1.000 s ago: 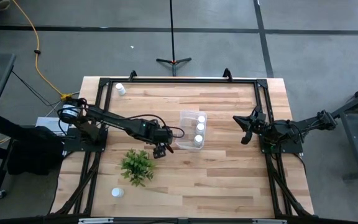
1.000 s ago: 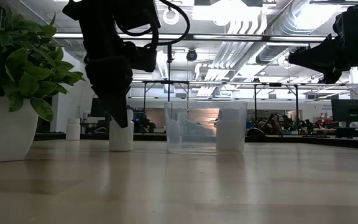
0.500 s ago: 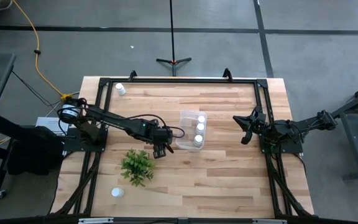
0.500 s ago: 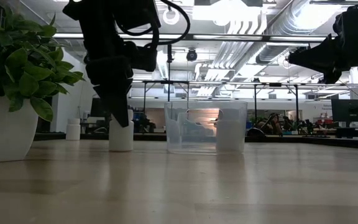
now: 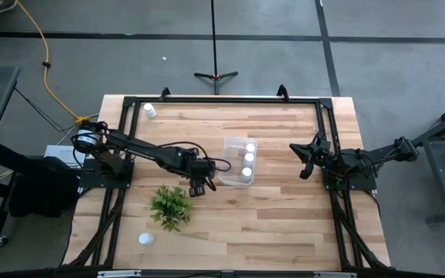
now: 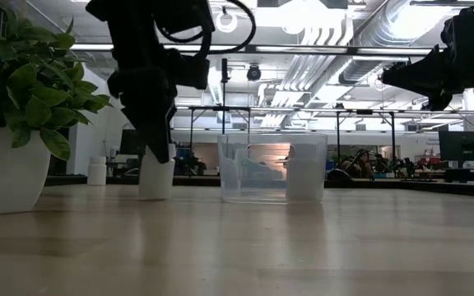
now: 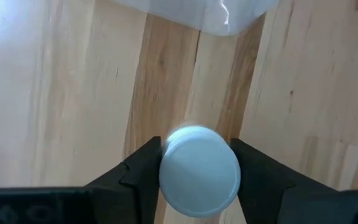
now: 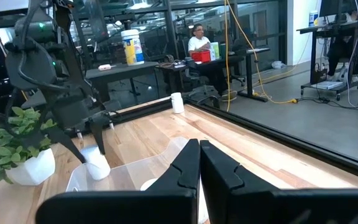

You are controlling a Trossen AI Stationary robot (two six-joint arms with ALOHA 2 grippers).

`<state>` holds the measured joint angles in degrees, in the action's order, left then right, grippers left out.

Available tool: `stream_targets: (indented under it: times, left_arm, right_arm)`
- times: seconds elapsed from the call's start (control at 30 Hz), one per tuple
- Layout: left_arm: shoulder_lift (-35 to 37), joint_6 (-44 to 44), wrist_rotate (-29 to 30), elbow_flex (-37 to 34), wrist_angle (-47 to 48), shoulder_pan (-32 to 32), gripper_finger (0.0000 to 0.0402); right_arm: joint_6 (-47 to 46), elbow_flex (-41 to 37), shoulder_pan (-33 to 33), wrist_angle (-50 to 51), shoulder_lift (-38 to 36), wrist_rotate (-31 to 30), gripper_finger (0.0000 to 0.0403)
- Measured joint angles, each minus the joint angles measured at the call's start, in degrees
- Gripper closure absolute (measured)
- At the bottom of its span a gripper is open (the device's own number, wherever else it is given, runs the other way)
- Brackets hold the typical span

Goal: Pick and place pill bottles into a basket
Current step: Put the white medicine bottle into the transparent bin

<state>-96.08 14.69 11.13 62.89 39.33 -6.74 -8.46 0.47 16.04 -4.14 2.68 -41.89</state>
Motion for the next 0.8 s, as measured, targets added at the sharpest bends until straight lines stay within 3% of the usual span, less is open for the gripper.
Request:
stream_targets:
  times: [0.5,0.8]
  left_arm:
    - [0.0,-8.5,4.1,17.5,8.8,4.9,0.0203]
    - [0.0,-12.0,-0.4,21.9,1.5,7.2,0.0203]
  right_arm:
    - [0.0,0.0,0.0,0.0,0.0,0.1,0.0401]
    - [0.0,0.0,0.0,0.0,0.0,0.2,0.0402]
